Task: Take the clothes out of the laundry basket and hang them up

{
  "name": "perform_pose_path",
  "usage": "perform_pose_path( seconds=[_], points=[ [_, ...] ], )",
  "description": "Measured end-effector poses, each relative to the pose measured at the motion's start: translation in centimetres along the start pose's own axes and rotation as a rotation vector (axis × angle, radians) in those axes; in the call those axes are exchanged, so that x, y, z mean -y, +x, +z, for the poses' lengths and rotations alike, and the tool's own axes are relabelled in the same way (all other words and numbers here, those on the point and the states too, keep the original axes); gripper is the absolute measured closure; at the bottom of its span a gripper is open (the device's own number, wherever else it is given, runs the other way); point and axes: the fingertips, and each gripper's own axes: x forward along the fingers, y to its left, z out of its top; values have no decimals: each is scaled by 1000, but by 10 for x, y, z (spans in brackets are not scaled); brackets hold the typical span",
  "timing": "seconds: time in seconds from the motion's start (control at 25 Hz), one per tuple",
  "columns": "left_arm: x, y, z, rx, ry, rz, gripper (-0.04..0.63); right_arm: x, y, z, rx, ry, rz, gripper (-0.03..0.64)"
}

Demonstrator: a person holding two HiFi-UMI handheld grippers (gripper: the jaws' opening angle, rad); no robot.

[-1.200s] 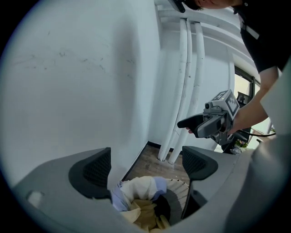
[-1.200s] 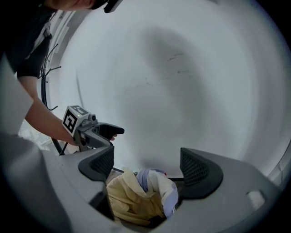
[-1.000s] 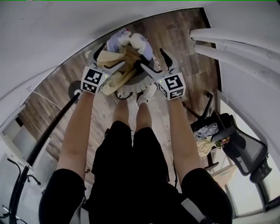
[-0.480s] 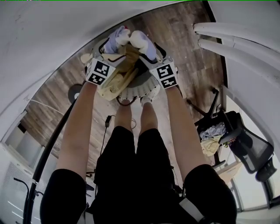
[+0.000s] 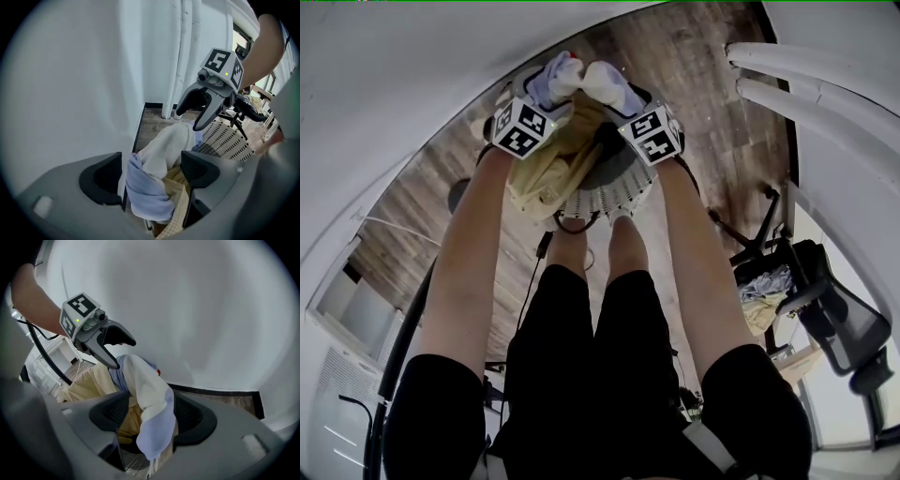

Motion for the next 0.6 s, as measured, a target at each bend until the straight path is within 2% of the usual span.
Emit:
perform_pose_path(
  seconds=[0.16,0.32,0.48,0.6],
  points=[
    [-7,15,-11,-26,-28,-23,217,2,18,-9,-64,-6,35,324],
    [-8,24,-21,-52,-63,-63,278,4,31,-15,-113,-51,51,347],
    [-12,28,-27,-48,-111,-94,399,8,40,-18,-138,-55,72,420],
    [-12,25,-24,-51,-121,-86,434,9,38,-17,-144,-53,80,468]
  ],
)
